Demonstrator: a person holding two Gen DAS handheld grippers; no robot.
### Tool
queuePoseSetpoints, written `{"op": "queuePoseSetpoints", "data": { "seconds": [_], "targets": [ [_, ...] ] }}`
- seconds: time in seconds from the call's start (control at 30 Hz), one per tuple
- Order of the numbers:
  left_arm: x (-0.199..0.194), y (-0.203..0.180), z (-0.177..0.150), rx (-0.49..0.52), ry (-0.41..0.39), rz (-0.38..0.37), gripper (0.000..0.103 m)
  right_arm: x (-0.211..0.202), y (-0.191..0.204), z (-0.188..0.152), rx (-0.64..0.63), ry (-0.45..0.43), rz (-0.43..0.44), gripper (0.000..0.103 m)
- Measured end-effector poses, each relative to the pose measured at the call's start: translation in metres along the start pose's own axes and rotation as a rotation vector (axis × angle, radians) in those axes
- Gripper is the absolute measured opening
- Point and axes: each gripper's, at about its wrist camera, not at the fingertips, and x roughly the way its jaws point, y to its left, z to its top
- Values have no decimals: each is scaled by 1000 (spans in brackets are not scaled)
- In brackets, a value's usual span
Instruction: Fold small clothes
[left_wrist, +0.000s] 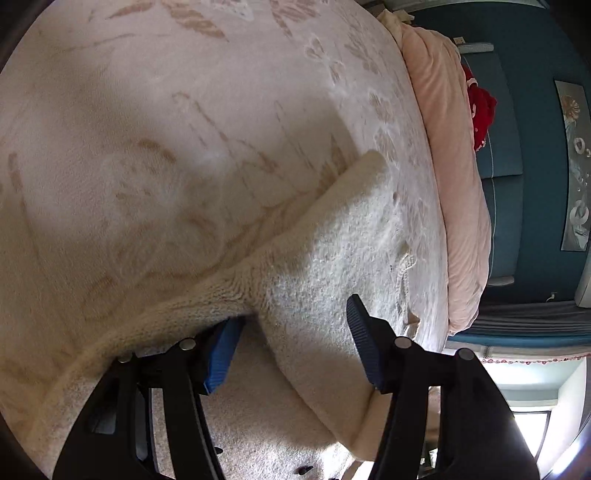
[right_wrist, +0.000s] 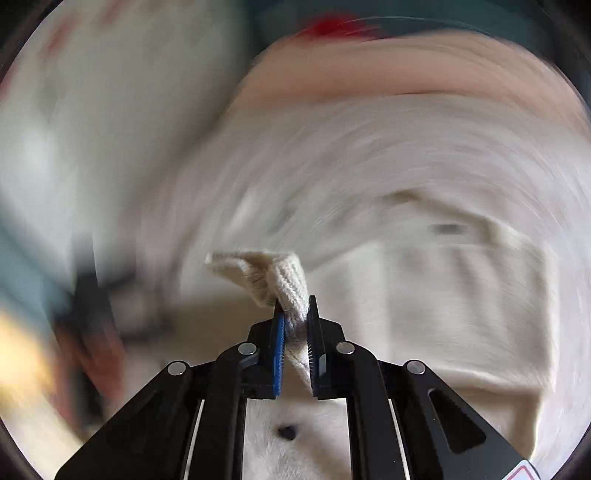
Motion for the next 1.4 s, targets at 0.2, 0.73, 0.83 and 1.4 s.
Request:
{"op": "queuePoseSetpoints", "data": {
  "seconds": [0.2,0.73,0.83,1.4],
  "targets": [
    [2,-9,-12,42,-50,43,60,-1,-176,-13,428,76,-74,16],
    [-41,-21,-16,2,-271,-116,6,-54,-99,51,214,-254,186,7],
    [-24,-12,-18,39,-255,-36,7,-41,-106,50,112,-246,79,7],
    [2,-11,-31,152,-213,145,11,36,-193,0,353,72,-102,14]
  ]
}}
